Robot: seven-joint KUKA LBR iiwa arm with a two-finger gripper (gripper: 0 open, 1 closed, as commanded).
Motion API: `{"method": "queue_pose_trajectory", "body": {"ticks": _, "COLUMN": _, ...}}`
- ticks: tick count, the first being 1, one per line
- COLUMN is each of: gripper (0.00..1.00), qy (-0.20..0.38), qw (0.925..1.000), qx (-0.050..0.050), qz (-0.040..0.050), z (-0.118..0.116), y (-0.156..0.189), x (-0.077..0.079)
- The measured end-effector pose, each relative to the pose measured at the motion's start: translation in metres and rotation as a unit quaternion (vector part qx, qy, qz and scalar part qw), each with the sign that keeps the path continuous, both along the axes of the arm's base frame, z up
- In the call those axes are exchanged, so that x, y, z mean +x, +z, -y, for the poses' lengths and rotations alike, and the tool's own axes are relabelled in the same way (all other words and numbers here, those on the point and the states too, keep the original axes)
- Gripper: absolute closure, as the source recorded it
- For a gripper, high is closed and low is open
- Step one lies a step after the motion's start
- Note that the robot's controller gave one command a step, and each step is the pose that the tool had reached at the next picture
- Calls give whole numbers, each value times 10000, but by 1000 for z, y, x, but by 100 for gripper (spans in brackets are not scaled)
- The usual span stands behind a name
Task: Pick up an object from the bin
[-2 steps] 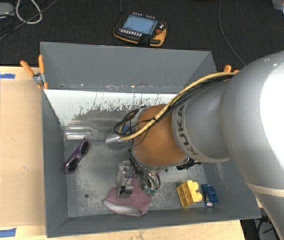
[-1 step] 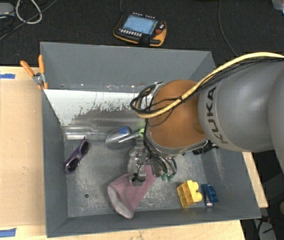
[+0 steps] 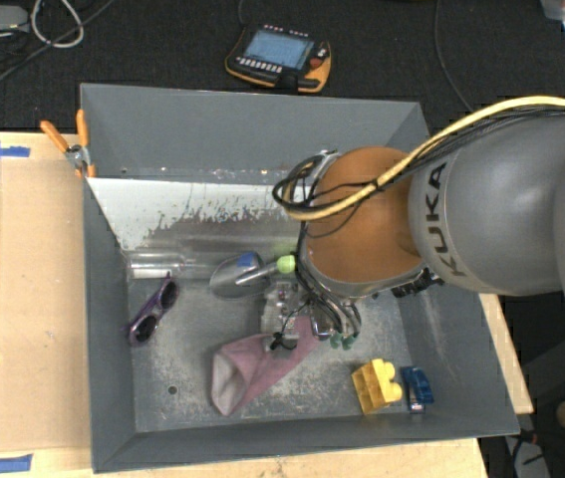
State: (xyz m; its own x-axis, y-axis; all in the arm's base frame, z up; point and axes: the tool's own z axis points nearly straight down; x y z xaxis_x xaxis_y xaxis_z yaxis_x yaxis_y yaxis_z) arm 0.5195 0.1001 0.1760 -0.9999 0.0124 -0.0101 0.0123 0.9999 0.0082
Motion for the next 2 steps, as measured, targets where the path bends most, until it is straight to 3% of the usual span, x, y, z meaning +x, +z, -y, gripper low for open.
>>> {"method": "queue_pose_trajectory", "body": {"ticks": 1, "gripper": 100, "qy": 402, "qw": 9992, "qx": 2, "qz": -35, "z": -41, "y": -75, "x": 33}}
{"method": "queue_pose_trajectory", "body": {"ticks": 2, "gripper": 100, "qy": 990, "qw": 9951, "qx": -34, "qz": -22, "z": -18, "y": -85, "x": -1}}
